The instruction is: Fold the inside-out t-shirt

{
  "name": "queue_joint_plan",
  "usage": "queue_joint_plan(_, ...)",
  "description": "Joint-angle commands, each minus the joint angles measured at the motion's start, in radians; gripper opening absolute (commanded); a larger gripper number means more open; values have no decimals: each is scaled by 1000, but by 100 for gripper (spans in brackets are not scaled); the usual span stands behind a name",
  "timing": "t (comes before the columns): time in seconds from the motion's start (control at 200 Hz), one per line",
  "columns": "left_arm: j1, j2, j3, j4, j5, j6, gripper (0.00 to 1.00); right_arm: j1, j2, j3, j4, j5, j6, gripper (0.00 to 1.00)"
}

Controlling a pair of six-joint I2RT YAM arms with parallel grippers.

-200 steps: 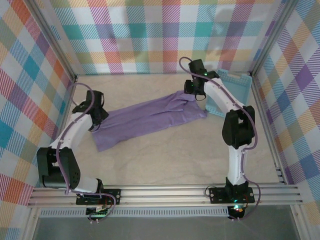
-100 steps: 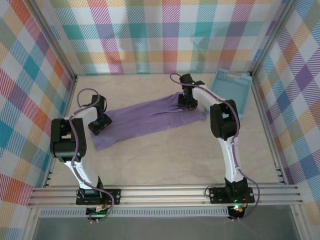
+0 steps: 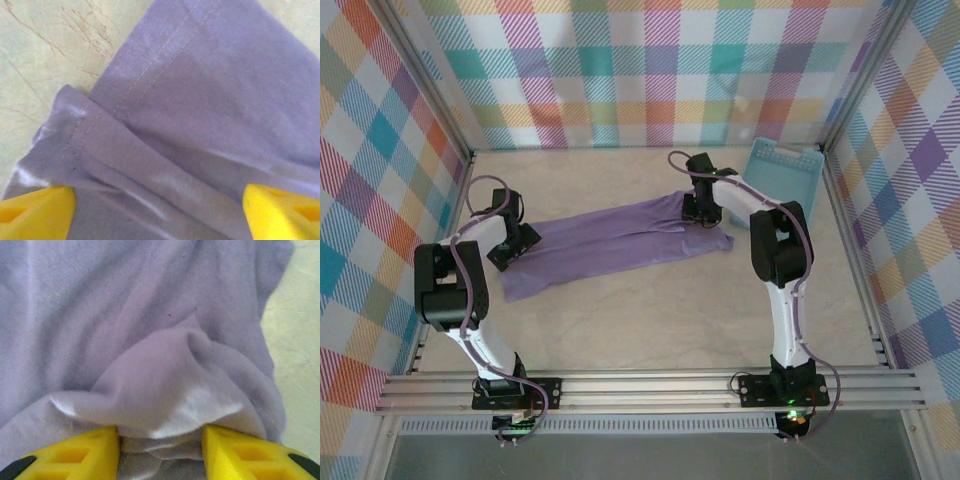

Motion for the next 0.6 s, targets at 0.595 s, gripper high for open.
queue_joint_plan(0.595, 49, 60, -2, -26, 38, -35, 91, -27, 73, 202, -156, 98, -33, 72)
